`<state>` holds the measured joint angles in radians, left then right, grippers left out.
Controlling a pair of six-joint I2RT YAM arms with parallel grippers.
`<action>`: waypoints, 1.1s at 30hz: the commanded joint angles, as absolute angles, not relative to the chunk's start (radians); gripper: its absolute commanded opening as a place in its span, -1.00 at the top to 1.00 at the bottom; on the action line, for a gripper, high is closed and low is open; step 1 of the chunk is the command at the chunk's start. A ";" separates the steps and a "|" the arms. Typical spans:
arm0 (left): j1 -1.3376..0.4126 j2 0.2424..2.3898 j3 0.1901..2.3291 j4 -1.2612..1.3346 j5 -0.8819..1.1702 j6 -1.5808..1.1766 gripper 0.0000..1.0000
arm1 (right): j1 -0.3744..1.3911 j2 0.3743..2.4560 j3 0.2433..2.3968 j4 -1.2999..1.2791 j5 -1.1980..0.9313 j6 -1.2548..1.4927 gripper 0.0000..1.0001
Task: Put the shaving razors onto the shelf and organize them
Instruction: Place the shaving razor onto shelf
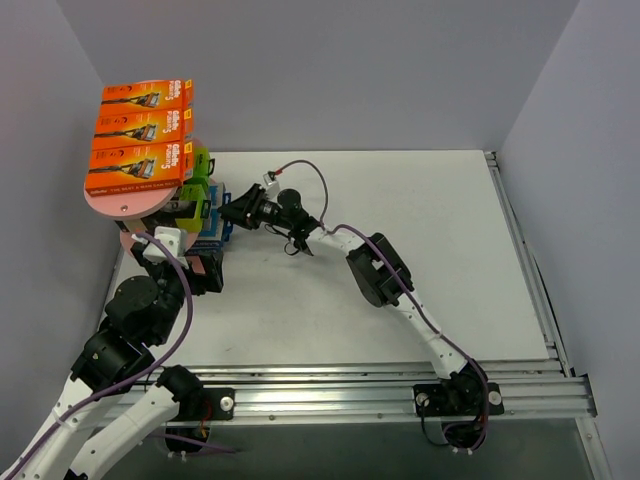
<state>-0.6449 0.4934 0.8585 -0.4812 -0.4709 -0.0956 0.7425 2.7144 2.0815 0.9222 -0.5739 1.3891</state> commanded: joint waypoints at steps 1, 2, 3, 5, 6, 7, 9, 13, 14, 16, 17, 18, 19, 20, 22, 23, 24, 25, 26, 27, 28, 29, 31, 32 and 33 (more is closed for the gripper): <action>-0.640 0.485 0.870 -0.442 -0.466 -0.100 -0.91 | 0.752 2.723 2.126 0.946 -0.586 1.377 0.35; -0.640 0.483 0.870 -0.442 -0.466 -0.100 -0.91 | 0.752 2.723 2.128 0.946 -0.586 1.376 0.35; -0.640 0.483 0.870 -0.442 -0.468 -0.100 -0.91 | 0.752 2.726 2.132 0.946 -0.586 1.376 0.35; -0.640 0.483 0.870 -0.443 -0.468 -0.100 -0.91 | 0.752 2.730 2.137 0.946 -0.586 1.379 0.35; -0.640 0.485 0.870 -0.442 -0.468 -0.101 -0.91 | 0.752 2.734 2.140 0.945 -0.586 1.379 0.35; -0.640 0.485 0.870 -0.442 -0.468 -0.100 -0.91 | 0.753 2.735 2.146 0.946 -0.586 1.381 0.35; -0.640 0.485 0.870 -0.442 -0.468 -0.100 -0.91 | 0.753 2.740 2.157 0.945 -0.586 1.382 0.35; -0.640 0.486 0.870 -0.442 -0.465 -0.101 -0.91 | 0.750 2.732 2.163 0.959 -0.587 1.382 0.35; -0.640 0.486 0.870 -0.442 -0.465 -0.100 -0.91 | 0.747 2.723 2.163 0.959 -0.589 1.382 0.34; -0.640 0.486 0.870 -0.442 -0.468 -0.098 -0.91 | 0.735 2.705 2.157 0.957 -0.597 1.381 0.32; -0.638 0.485 0.870 -0.442 -0.466 -0.097 -0.91 | 0.727 2.674 2.125 0.960 -0.598 1.382 0.29; -0.640 0.483 0.870 -0.440 -0.469 -0.097 -0.91 | 0.720 2.652 2.100 0.966 -0.601 1.379 0.28; -0.638 0.483 0.870 -0.440 -0.469 -0.095 -0.91 | 0.698 2.625 2.071 0.966 -0.606 1.368 0.26; -0.640 0.480 0.871 -0.440 -0.468 -0.094 -0.91 | 0.683 2.564 2.041 0.963 -0.610 1.359 0.24; -0.640 0.476 0.870 -0.434 -0.468 -0.091 -0.91 | 0.649 2.495 1.945 0.945 -0.620 1.335 0.22; -0.640 0.471 0.870 -0.434 -0.466 -0.086 -0.91 | 0.605 2.424 1.918 0.937 -0.641 1.310 0.21; -0.638 0.469 0.868 -0.433 -0.465 -0.086 -0.91 | 0.577 2.383 1.854 0.925 -0.650 1.296 0.21; -0.638 0.465 0.868 -0.428 -0.465 -0.083 -0.91 | 0.546 2.334 1.814 0.886 -0.661 1.273 0.18; -0.638 0.466 0.867 -0.426 -0.463 -0.078 -0.91 | 0.478 2.218 1.766 0.846 -0.663 1.174 0.08; -0.637 0.465 0.865 -0.425 -0.463 -0.075 -0.91 | 0.442 2.157 1.690 0.649 -0.643 1.079 0.02; -0.637 0.469 0.865 -0.425 -0.463 -0.074 -0.91 | 0.410 2.093 1.674 0.491 -0.594 0.952 -0.04; -0.635 0.469 0.868 -0.428 -0.459 -0.072 -0.88 | 0.393 1.983 1.684 0.306 -0.337 0.617 -0.14; -0.632 0.472 0.871 -0.428 -0.456 -0.071 -0.88 | 0.420 1.901 1.634 0.008 -0.082 0.400 -0.21; -0.627 0.471 0.873 -0.429 -0.453 -0.069 -0.88 | 0.429 1.835 1.584 0.005 -0.025 0.340 -0.24; -0.624 0.469 0.871 -0.426 -0.454 -0.069 -0.88 | 0.430 1.804 1.524 0.005 -0.005 0.277 -0.25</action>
